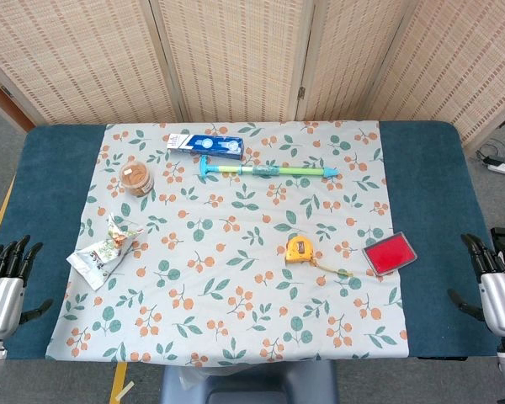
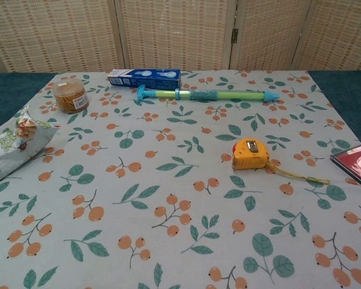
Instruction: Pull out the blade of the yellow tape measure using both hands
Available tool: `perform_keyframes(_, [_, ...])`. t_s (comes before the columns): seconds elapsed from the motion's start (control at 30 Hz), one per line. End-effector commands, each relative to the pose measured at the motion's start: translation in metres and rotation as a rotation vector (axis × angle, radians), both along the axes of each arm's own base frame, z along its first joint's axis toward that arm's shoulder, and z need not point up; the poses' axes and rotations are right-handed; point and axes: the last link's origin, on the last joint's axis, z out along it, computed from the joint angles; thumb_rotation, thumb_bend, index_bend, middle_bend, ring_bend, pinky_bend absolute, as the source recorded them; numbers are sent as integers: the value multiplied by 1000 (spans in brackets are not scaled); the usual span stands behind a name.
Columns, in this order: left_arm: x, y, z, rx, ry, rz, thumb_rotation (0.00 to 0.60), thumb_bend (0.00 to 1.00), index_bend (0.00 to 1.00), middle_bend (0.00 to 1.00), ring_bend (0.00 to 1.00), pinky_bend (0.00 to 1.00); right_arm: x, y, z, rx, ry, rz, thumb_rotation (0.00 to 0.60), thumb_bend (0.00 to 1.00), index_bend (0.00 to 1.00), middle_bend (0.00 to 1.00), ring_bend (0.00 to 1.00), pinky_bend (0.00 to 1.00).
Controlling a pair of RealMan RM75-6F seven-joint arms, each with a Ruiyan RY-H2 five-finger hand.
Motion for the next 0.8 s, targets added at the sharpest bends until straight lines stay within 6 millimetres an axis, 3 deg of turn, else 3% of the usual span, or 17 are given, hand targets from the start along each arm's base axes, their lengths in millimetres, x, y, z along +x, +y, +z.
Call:
perform_keyframes(0.03, [-1,0,-1,-1,-1,11,600,171,138,61,53,0,-1,-1,-3,16,-1,-4,600,264,0,137,220,80])
perform_keyframes(0.43, [-3,-5,-1,-4,-2,20,600,171,138,60,55,0,3,-8,-1,38,4,21,600,264,0,139,235,82])
perform_keyframes(0.63, [-2,-6,0,-7,-4,16,600,171,139,61,55,0,17,-33,-11,114,42,67,600,264,8,150,257,122])
perform_keyframes(0.8, [0,-8,2,-3,-8,12,600,171,143,61,56,0,38,-62,-31,220,74,134,600,264,35,164,275,150])
